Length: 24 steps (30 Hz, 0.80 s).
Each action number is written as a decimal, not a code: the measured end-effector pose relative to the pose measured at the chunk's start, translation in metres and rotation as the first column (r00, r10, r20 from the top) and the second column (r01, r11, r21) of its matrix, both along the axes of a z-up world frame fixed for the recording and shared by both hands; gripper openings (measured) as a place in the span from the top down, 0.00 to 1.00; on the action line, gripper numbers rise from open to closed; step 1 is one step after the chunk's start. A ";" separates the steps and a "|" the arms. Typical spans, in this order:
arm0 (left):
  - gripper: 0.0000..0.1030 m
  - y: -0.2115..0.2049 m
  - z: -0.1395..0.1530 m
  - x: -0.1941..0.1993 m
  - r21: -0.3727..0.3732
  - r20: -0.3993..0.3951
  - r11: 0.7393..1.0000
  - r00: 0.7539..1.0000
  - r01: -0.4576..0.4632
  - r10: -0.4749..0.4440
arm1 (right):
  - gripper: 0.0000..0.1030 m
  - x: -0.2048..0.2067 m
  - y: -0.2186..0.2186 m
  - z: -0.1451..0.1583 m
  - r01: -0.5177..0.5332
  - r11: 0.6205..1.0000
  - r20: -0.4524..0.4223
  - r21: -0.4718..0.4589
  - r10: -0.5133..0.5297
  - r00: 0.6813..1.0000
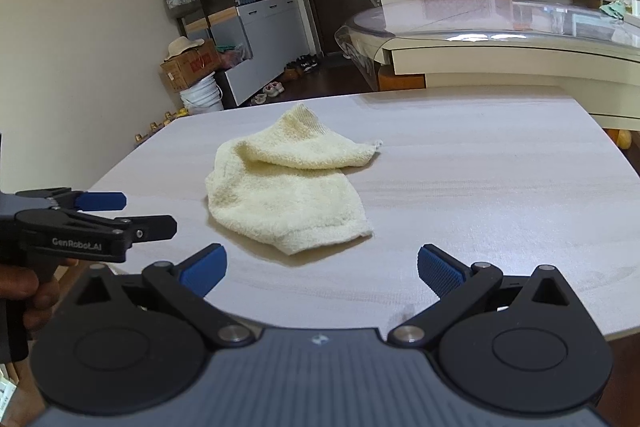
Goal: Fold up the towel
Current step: 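Move both grippers toward the crumpled cream towel on the table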
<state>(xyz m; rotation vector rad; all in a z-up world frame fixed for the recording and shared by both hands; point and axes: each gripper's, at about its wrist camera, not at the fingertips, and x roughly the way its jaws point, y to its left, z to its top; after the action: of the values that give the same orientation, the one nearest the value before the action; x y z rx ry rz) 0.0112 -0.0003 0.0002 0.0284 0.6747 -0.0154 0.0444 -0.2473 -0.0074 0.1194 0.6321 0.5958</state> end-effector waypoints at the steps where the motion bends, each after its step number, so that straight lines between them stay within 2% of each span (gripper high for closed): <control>1: 0.00 0.002 0.000 0.003 -0.003 -0.001 1.000 1.000 0.004 -0.004 | 0.00 0.003 0.001 0.001 0.000 1.000 0.008 0.003 0.000 1.000; 24: 0.00 0.017 -0.009 0.036 -0.010 -0.024 1.000 1.000 0.003 -0.003 | 0.00 0.066 0.027 0.006 -0.014 0.999 0.004 -0.041 0.014 1.000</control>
<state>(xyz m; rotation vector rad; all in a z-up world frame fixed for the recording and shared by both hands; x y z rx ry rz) 0.0473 0.0166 -0.0083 0.0194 0.6987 -0.0219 0.1108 -0.2204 -0.0013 0.0755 0.6408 0.5959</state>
